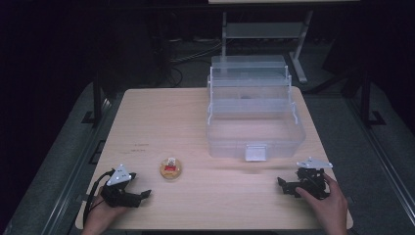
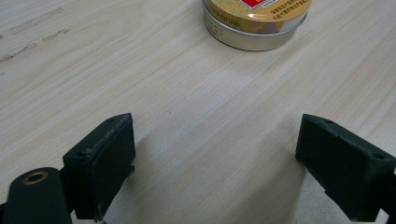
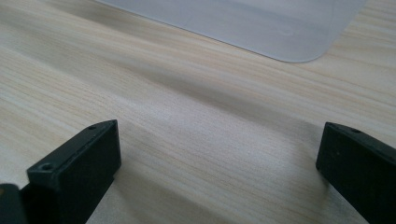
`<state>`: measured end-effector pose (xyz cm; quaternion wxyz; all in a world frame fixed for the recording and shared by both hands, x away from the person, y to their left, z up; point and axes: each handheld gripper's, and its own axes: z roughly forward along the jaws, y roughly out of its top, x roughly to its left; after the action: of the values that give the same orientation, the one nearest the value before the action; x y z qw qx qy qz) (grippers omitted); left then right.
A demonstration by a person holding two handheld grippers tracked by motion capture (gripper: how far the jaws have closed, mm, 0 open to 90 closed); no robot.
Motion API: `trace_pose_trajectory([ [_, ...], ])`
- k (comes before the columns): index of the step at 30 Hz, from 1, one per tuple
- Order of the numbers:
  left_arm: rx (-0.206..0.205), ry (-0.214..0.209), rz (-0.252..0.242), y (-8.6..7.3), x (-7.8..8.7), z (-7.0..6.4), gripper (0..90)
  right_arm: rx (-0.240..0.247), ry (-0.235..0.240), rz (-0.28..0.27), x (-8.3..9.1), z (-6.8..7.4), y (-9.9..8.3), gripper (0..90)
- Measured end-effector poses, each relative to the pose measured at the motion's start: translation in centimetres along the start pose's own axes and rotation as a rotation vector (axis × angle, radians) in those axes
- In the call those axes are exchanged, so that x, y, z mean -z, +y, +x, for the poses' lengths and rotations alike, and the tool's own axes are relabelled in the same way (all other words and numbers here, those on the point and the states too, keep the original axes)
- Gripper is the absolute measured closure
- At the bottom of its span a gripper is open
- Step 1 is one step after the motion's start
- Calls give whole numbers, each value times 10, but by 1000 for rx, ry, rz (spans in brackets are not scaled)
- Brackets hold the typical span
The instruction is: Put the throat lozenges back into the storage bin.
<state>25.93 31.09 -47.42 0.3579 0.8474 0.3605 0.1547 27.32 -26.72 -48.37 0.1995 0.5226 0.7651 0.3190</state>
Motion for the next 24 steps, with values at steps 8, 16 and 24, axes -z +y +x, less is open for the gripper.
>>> trace_pose_trajectory([
  [8,-3,-4,-1,0,0,1,112,0,0,0,0,0,0,0],
  [16,-9,-11,-1,0,0,2,114,0,0,0,0,0,0,0],
  [24,-3,-18,7,1,1,2,125,1,0,0,0,0,0,0],
])
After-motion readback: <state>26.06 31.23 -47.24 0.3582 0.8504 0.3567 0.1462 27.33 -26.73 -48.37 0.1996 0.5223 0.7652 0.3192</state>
